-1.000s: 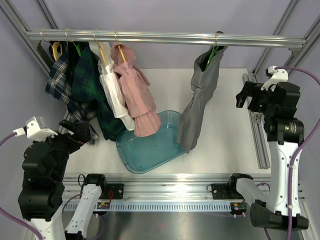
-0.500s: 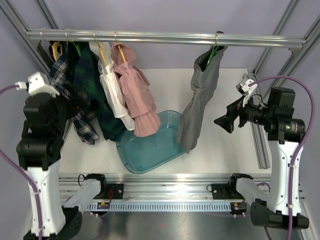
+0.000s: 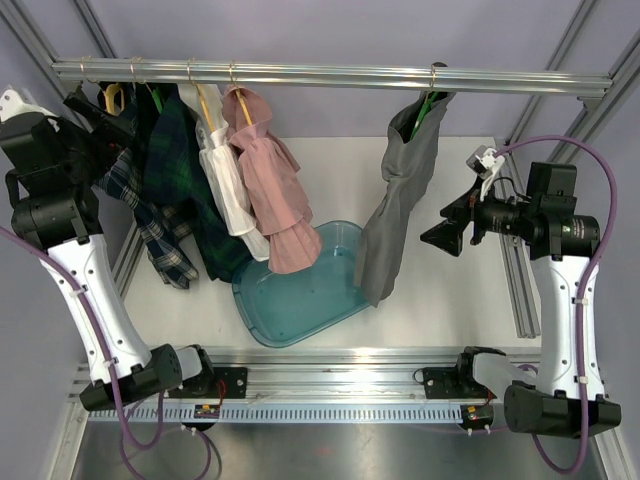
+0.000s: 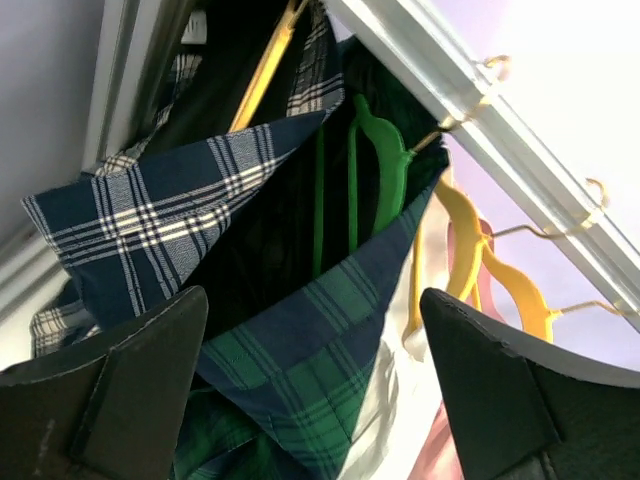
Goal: Remove the skirt from the hanger
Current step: Grab a hanger with the skirt on it with the left arm
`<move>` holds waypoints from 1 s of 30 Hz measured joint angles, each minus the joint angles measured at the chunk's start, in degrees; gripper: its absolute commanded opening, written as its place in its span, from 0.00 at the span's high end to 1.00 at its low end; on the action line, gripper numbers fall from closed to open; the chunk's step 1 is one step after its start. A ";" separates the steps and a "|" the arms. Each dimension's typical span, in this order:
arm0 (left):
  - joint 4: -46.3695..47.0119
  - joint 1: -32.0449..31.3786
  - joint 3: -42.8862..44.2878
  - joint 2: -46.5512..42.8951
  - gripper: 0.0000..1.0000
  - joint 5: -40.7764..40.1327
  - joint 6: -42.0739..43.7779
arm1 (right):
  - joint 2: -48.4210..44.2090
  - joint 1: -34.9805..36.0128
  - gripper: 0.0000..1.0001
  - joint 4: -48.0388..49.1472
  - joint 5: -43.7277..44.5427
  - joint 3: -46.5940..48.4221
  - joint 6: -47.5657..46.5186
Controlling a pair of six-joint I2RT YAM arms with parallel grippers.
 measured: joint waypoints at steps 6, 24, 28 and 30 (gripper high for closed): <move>0.74 3.37 -2.12 1.01 0.06 1.18 -0.85 | 1.14 0.37 0.01 0.44 -0.50 0.00 1.11; 31.12 4.35 -37.48 -6.56 0.15 -0.44 15.69 | 2.12 2.01 0.00 -0.33 -0.87 0.11 -0.17; 38.47 4.35 -39.87 -5.99 0.25 -0.90 19.21 | 2.80 2.08 0.00 -1.22 -0.85 0.44 -0.61; 41.33 4.35 -39.98 -4.85 0.35 -0.61 20.76 | 3.23 2.08 0.00 -1.44 -0.83 1.09 -0.63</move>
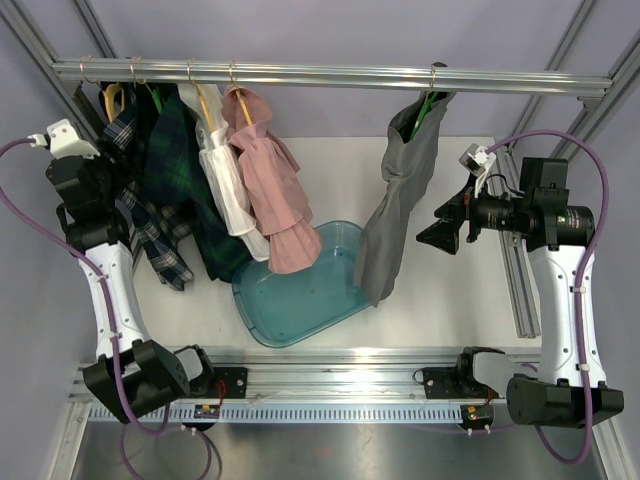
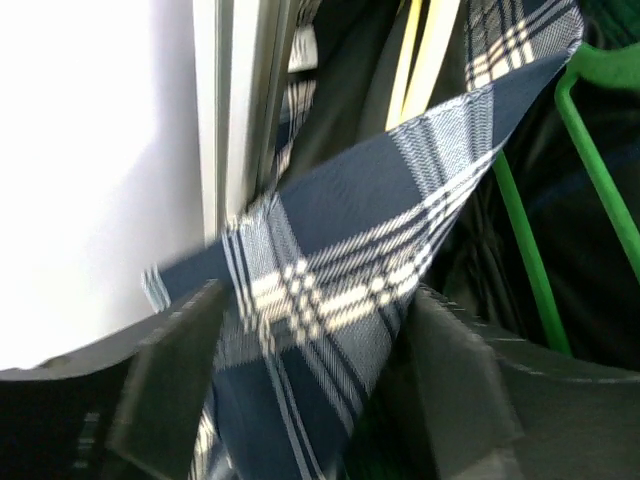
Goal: Remove the skirt from the hanger
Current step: Grab a hanger with the skirt on it with the left arm
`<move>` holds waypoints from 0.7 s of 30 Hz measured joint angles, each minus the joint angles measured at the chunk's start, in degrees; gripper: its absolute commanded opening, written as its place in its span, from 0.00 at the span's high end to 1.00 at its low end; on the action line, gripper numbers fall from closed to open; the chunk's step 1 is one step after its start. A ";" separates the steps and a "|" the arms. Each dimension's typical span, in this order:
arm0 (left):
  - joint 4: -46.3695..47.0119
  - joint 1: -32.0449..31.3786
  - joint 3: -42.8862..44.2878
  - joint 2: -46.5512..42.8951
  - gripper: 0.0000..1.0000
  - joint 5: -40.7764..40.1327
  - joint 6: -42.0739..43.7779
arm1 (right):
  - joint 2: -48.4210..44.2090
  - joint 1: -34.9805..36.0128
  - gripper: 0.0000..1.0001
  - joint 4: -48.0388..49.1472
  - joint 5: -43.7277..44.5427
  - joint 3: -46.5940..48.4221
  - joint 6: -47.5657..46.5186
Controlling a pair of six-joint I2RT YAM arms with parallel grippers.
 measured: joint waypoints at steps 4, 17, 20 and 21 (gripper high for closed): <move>4.50 0.00 -0.66 2.56 0.63 1.99 2.19 | 0.39 0.02 0.01 -0.11 0.04 1.05 -0.15; 8.28 0.00 -3.80 0.42 1.00 6.84 5.92 | 0.92 0.04 0.01 -1.79 0.61 2.71 -1.25; 6.75 0.00 -3.72 -1.11 1.00 6.97 5.46 | 0.92 0.04 0.01 -2.23 0.61 3.02 -1.51; 5.46 0.00 -3.30 -1.38 1.00 6.99 5.09 | 0.92 0.04 0.01 -2.49 0.61 3.15 -1.55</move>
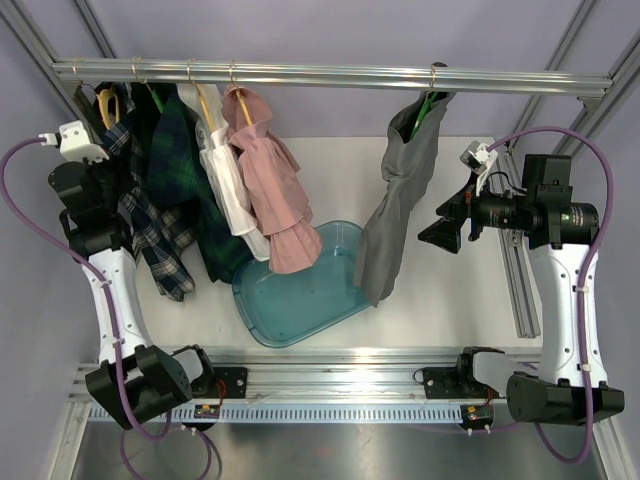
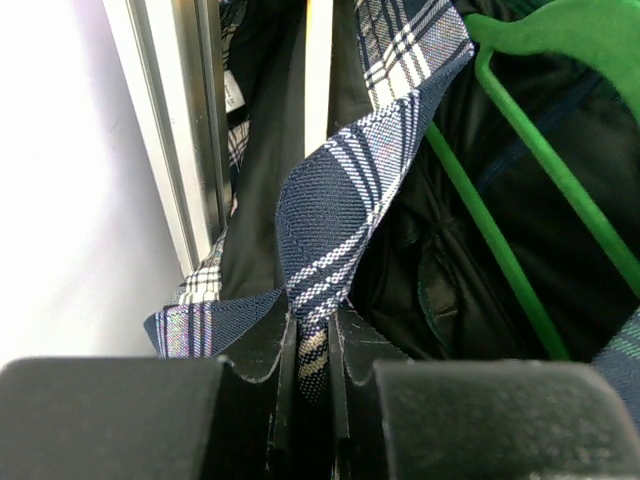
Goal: Remove the skirt from the hanger
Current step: Grab a hanger with the skirt on it with the left arm
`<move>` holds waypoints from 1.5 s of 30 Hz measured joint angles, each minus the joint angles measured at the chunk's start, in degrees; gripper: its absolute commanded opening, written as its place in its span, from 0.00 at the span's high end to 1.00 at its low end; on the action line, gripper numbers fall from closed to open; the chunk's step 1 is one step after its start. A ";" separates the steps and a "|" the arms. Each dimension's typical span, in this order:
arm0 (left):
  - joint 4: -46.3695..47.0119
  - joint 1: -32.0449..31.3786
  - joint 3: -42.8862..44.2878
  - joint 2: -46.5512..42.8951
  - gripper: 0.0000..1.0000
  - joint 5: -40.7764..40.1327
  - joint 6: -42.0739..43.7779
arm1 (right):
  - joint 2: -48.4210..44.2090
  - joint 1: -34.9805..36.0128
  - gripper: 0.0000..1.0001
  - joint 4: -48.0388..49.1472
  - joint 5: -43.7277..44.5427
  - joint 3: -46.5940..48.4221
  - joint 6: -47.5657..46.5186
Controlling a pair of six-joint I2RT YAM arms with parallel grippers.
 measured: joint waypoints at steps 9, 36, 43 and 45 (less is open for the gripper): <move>-1.01 0.00 -2.25 -4.02 1.00 0.20 -4.37 | 0.02 0.00 0.00 -0.74 0.00 0.44 -1.01; -10.34 -5.66 -4.85 -21.11 1.00 -1.62 -6.51 | 0.04 0.04 0.01 -5.60 -2.75 0.48 -6.88; -18.27 -9.18 -4.39 -32.70 1.00 -3.37 -4.70 | 0.09 0.72 0.01 -10.14 -4.85 2.82 -12.20; -21.99 -9.97 -2.43 -34.29 1.00 -3.61 -4.28 | 0.11 1.79 0.00 -10.80 -5.40 3.76 -13.33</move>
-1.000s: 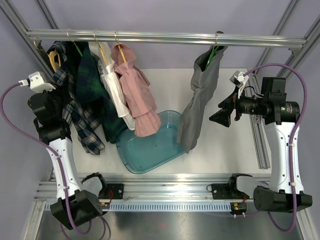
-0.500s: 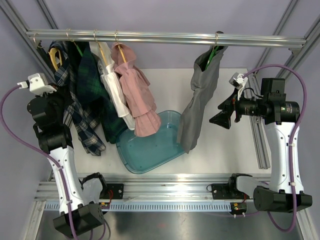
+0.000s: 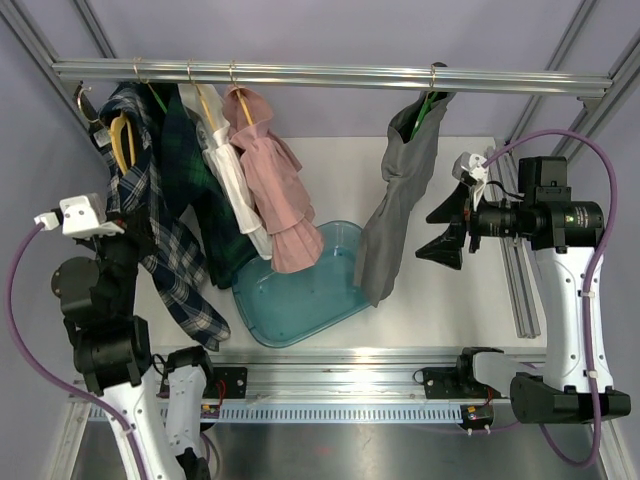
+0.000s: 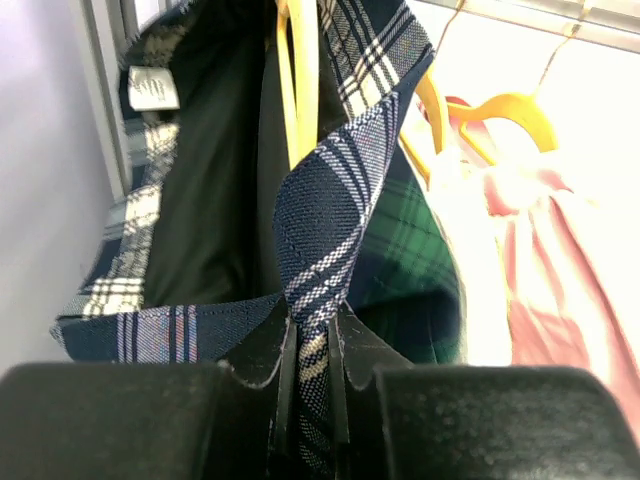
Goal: Remove the skirt from the hanger
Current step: Grab a hanger with the skirt on it with the left arm, then remove the skirt from the hanger
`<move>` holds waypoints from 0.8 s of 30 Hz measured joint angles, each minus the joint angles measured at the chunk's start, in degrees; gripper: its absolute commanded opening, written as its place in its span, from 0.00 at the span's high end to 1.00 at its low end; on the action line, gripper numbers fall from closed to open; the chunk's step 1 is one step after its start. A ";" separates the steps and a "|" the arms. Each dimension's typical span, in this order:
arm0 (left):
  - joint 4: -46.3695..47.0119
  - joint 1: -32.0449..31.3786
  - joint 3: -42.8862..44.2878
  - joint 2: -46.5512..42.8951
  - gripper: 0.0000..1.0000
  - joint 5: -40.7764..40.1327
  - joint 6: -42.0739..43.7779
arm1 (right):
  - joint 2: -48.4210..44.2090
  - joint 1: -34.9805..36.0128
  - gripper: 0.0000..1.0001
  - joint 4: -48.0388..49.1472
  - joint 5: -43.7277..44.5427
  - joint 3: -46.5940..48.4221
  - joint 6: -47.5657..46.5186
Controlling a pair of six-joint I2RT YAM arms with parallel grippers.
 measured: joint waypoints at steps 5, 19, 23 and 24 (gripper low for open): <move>-10.21 -0.48 8.72 -1.31 1.00 -1.14 0.31 | 0.87 5.95 0.01 -0.35 -0.66 3.10 -1.16; -0.46 0.85 24.41 0.83 1.00 20.72 -15.15 | 3.30 18.58 0.02 12.46 -0.76 13.51 19.74; 8.59 1.70 20.96 3.85 1.00 30.93 -23.06 | 3.63 19.04 0.02 17.84 0.35 15.45 26.47; 10.19 1.70 20.26 4.52 1.00 33.22 -24.68 | 3.56 19.04 0.02 19.15 0.94 15.72 28.24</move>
